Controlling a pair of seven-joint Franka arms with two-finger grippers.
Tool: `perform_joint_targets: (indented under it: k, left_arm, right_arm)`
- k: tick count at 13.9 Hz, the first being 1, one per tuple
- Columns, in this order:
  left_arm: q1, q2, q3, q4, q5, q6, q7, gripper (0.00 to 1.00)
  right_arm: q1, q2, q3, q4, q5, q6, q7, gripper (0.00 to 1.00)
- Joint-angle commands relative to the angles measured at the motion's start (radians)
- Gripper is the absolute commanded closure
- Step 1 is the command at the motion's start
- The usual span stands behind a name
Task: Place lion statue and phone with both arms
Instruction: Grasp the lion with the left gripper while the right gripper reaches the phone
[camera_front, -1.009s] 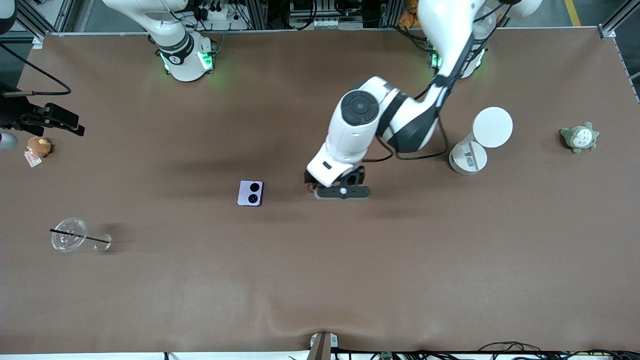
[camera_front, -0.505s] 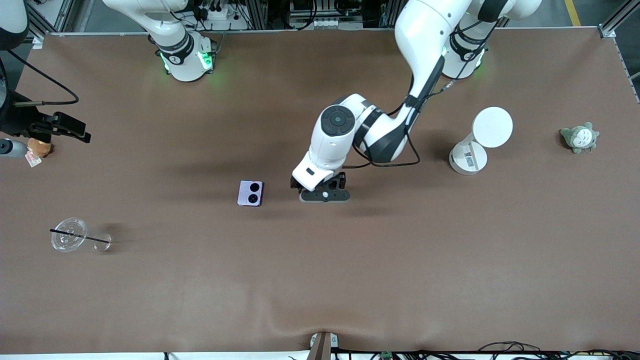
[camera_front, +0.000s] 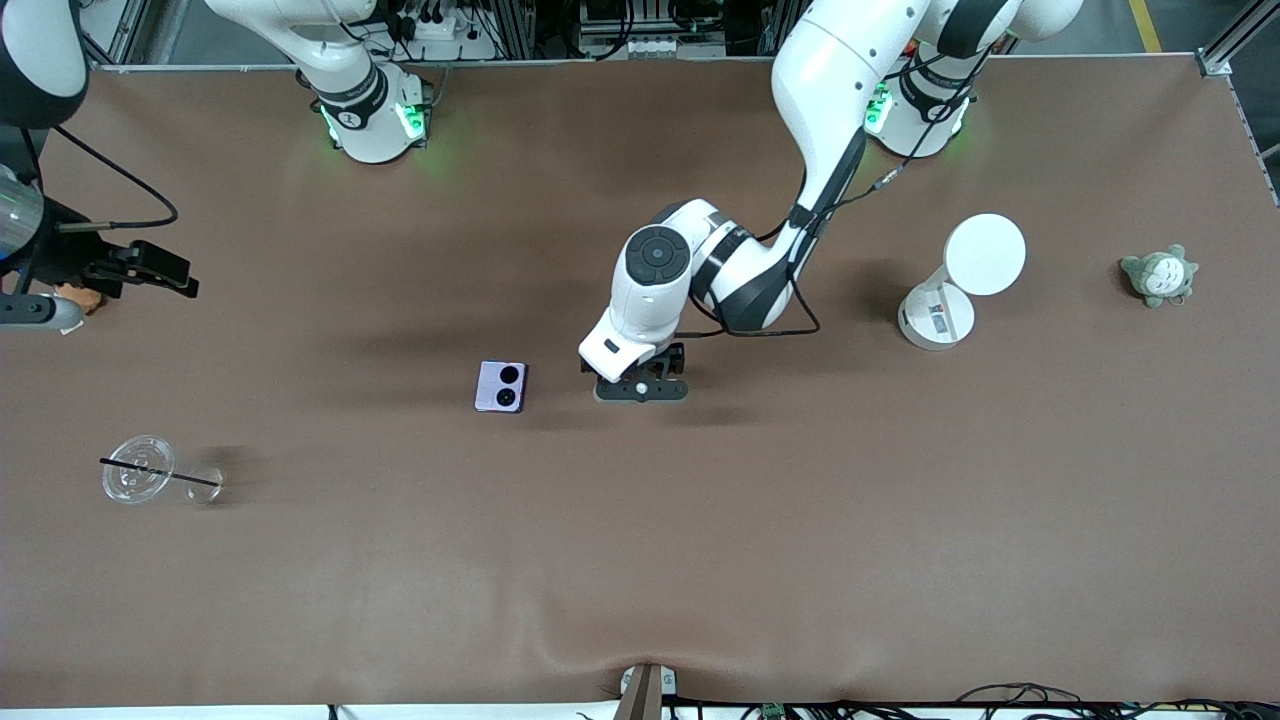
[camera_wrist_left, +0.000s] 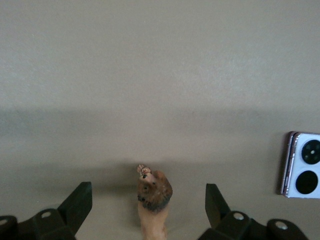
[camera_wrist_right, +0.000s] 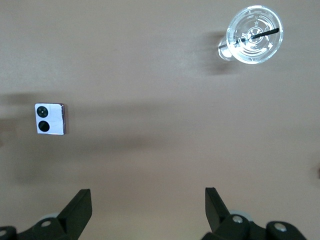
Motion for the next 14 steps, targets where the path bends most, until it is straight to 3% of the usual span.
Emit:
perform_joint_targets:
  k: [1, 9, 10, 12, 14]
  left_arm:
    - [-0.022, 0.002, 0.012, -0.010, 0.015, 0.002, -0.032, 0.00]
    - [-0.053, 0.028, 0.014, -0.036, 0.044, 0.002, -0.060, 0.00]
    - [-0.056, 0.030, 0.014, -0.046, 0.067, 0.002, -0.061, 0.31]
    - [-0.059, 0.027, 0.014, -0.059, 0.092, 0.002, -0.067, 0.70]
    - [-0.053, 0.022, 0.012, -0.063, 0.090, 0.000, -0.069, 0.85]
  right_arm:
    - [0.017, -0.040, 0.008, -0.103, 0.004, 0.085, 0.004, 0.00]
    - [0.153, 0.013, 0.008, -0.209, 0.015, 0.265, 0.027, 0.00]
    - [0.157, 0.035, 0.011, -0.206, 0.019, 0.268, 0.063, 0.00]
    - [0.213, 0.074, 0.008, -0.208, 0.033, 0.303, 0.097, 0.00]
    - [0.235, 0.116, 0.008, -0.209, 0.032, 0.358, 0.106, 0.00]
